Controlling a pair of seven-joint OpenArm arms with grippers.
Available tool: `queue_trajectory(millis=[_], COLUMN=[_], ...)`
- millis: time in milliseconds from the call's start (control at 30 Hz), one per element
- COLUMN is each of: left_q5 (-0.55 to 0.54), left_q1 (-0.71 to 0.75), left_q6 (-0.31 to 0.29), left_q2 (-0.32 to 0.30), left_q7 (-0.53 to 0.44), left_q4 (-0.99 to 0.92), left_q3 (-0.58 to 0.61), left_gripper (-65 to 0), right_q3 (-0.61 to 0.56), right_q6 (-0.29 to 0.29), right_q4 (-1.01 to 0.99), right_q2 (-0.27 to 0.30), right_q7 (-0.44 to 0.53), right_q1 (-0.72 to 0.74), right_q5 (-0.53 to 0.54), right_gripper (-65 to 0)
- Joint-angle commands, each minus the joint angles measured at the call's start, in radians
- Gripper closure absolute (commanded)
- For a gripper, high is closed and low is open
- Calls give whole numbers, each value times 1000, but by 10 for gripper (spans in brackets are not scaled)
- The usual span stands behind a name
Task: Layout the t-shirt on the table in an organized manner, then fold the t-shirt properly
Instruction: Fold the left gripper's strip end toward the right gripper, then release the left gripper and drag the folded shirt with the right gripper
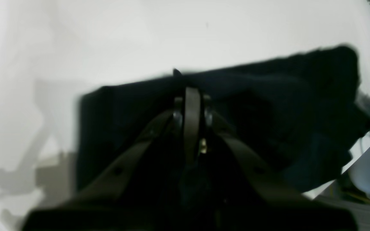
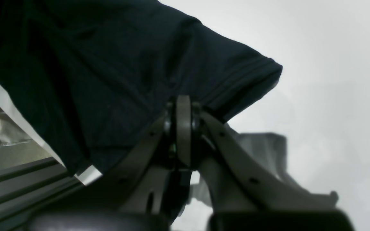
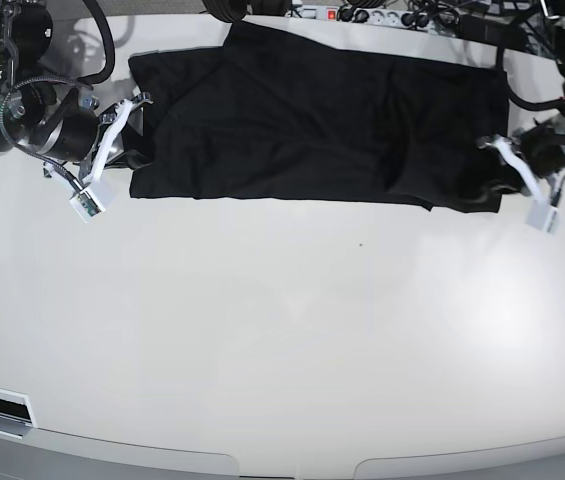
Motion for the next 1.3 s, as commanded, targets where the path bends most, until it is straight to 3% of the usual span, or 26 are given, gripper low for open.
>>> queue_trajectory(millis=[0, 167, 300, 533, 667, 833, 1033, 1167, 1267], left_q5=[9, 103, 83, -274, -351, -351, -352, -373, -373], left_q1=[-18, -102, -161, -204, -203, -174, -129, -106, -99], left_q6=[-7, -7, -7, -7, -7, -7, -7, -7, -7], left_q2=[-14, -11, -13, -21, -27, -75, -126, -160, -178], left_q7=[-40, -112, -83, 212, 286, 285, 282, 283, 283], left_q4=[-10, -169, -245, -134, -108, -108, -108, -108, -108], left_q3=[19, 137, 159, 55, -17, -34, -34, -34, -34], left_gripper=[0, 0, 0, 0, 0, 0, 0, 0, 0], right_q3=[5, 5, 5, 25, 89, 151, 175, 176, 183], right_q6=[5, 5, 5, 5, -7, -117, -212, -151, -96], right_q4=[14, 14, 14, 142, 172, 169, 55, -93, -195], right_q2=[9, 10, 9, 12, 11, 11, 9, 7, -13], right_q7=[14, 14, 11, -26, -50, -44, 22, 18, 11], right_q1=[8, 8, 12, 21, -16, -79, -139, -118, -83], right_q5=[17, 17, 17, 56, 64, -15, -5, 154, 198], right_gripper=[0, 0, 0, 0, 0, -239, -388, -395, -395])
